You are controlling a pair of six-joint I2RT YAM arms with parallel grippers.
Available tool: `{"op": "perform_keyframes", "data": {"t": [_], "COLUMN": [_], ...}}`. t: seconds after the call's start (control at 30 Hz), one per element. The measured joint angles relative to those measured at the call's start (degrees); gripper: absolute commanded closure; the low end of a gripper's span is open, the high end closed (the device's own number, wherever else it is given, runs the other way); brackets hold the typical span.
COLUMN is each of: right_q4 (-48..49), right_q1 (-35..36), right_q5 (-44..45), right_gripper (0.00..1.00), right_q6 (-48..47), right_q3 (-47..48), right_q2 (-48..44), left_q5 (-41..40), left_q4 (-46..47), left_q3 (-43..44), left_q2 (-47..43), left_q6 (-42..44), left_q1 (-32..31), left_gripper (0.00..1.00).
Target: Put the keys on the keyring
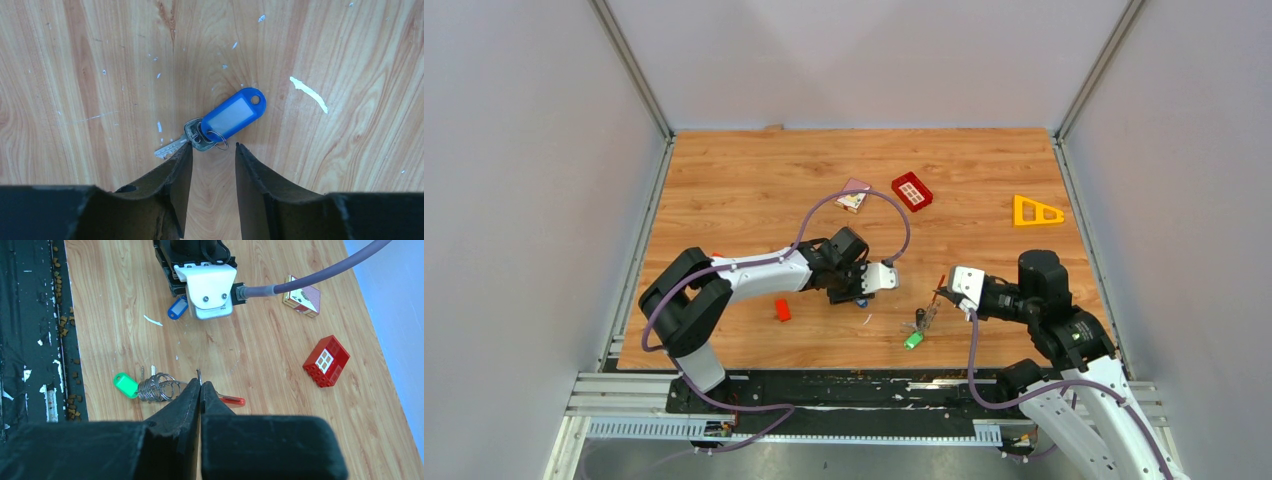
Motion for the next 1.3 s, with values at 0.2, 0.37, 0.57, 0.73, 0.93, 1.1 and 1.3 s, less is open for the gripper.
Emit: {"op": "perform_keyframes", "data": {"t": [0.2, 0.37, 0.57, 0.73, 0.93, 1.1, 1.3], "right_q4": [0.0, 0.0, 0.0, 0.0, 0.0, 0.0, 0.0], "right_q1": [0.0, 0.0, 0.0, 0.0, 0.0, 0.0, 0.0], "right_q5": [0.0, 0.0, 0.0, 0.0, 0.0, 0.0, 0.0], "right_gripper": [1.00, 1.00, 1.00, 1.00, 1.00, 1.00, 1.00], "right_q6": [0.0, 0.0, 0.0, 0.0, 0.0, 0.0, 0.0], "right_q3": [0.0, 0.0, 0.0, 0.0, 0.0, 0.0, 0.0], "right_q2": [0.0, 0.0, 0.0, 0.0, 0.0, 0.0, 0.0], "left_q5": [-0.2, -1.4, -1.7, -1.7, -1.7, -1.7, -1.9], "left_q4": [0.3, 0.8, 0.9, 1.4, 1.7, 1.7, 1.7], "left_q3": [0.0, 0.0, 0.0, 0.0, 0.0, 0.0, 0.0], "left_q2": [0.0, 0.3, 1.0, 1.2, 1.4, 1.4, 1.4], "left_q6": [0.0, 0.0, 0.0, 0.0, -0.2, -0.2, -0.1], "left_q1": [-0.2, -0.5, -0.5, -0.5, -0.5, -0.5, -0.5], "left_gripper": [0.54, 0.54, 0.55, 0.58, 0.69, 0.77, 0.83]}}
